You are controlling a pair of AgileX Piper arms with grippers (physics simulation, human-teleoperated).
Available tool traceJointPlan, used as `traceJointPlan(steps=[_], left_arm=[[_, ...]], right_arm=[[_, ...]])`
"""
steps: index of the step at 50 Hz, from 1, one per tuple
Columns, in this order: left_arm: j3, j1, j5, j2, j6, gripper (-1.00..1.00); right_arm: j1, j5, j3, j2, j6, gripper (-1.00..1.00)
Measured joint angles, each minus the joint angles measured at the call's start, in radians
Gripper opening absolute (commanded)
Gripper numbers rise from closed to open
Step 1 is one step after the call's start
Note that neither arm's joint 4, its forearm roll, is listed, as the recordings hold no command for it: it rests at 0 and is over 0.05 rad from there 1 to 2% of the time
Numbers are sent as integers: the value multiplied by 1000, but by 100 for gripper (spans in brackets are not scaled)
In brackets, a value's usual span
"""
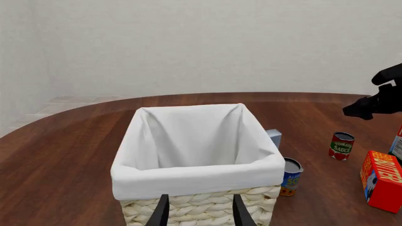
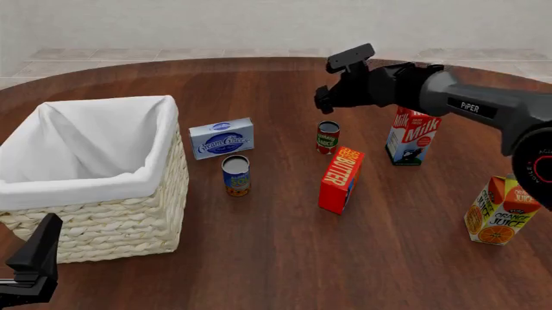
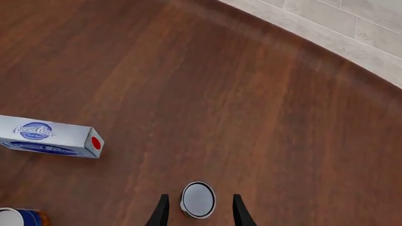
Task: Pick up the alphabet soup and the tomato sauce, and put them in the basket.
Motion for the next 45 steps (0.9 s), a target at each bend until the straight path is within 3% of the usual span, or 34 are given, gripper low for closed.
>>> traceJointPlan(steps=[45], left_arm=[[0, 0, 0, 0, 0, 100]], right_arm=[[-10, -3, -36, 113, -1, 100]])
